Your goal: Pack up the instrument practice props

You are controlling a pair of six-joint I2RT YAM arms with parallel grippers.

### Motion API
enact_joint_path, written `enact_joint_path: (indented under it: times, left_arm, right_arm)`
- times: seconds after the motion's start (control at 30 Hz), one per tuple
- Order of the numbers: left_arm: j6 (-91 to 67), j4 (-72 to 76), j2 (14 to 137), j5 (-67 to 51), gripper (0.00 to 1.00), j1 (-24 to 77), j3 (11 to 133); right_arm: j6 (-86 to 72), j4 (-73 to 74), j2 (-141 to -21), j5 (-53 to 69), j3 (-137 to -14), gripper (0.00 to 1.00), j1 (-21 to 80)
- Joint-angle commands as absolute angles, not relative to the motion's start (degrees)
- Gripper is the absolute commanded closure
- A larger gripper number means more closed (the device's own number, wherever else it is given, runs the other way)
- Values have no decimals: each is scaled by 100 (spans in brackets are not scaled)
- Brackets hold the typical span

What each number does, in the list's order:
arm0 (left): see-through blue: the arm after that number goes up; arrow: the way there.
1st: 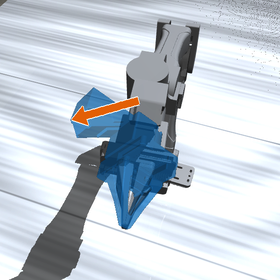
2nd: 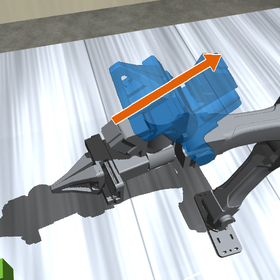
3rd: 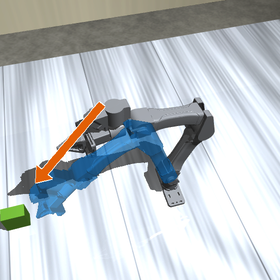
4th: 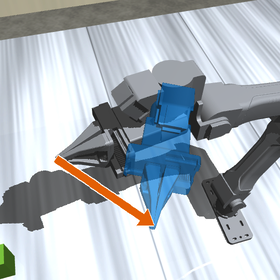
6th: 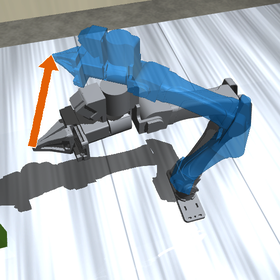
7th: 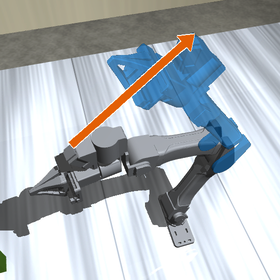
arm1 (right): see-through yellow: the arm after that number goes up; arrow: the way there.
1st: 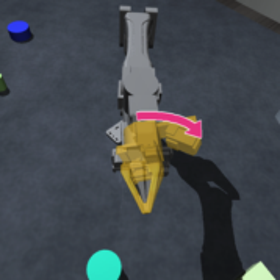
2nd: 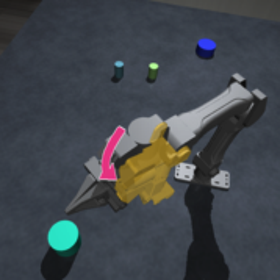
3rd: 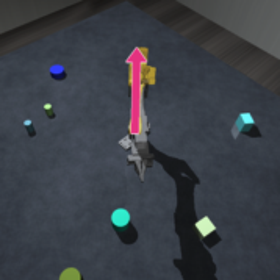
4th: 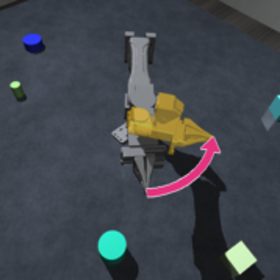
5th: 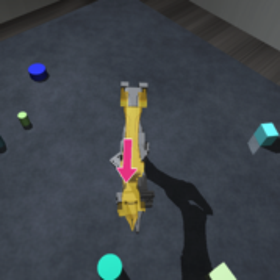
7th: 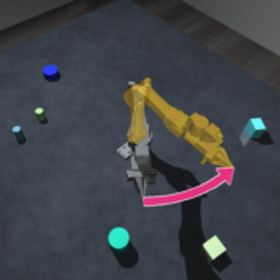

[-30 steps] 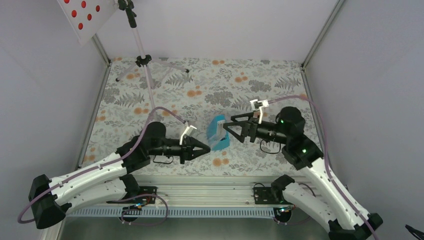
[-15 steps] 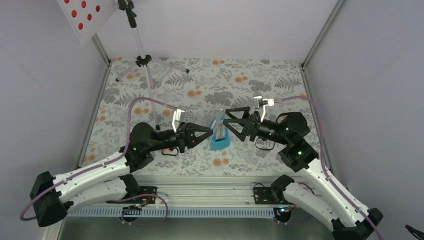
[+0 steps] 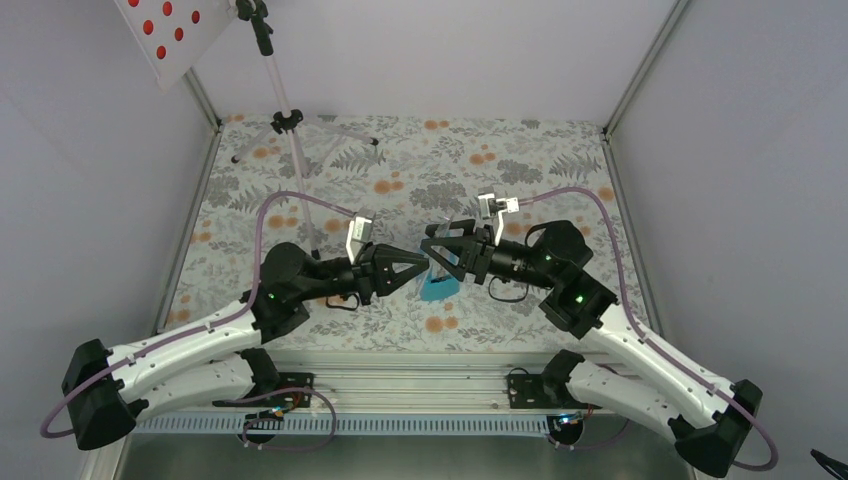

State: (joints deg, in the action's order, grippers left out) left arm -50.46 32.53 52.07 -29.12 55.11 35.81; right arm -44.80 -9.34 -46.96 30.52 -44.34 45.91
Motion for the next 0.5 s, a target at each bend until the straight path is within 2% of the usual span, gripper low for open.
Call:
enact_joint_path:
  times: [0.0, 0.17, 0.37, 0.47]
  left_arm:
    - [-4934, 3420, 5147, -2961, 98, 5546, 3776]
    - [-4931, 3388, 5156, -2963, 98, 5560, 3779]
    - [-4911, 3362, 5129, -2936, 98, 5572, 3784]
    - [-4913, 3353, 5129, -2937, 98, 5581, 3779]
  right_arm:
    - [-4360, -1114, -4707, 2682, -4639, 33, 4726]
    - [-4328, -1064, -4686, 2596, -4651, 42, 4746]
    - [-4264, -994, -4627, 2640, -4682, 40, 4745]
    - [-4258, -984, -4625, 2672, -4690, 48, 4746]
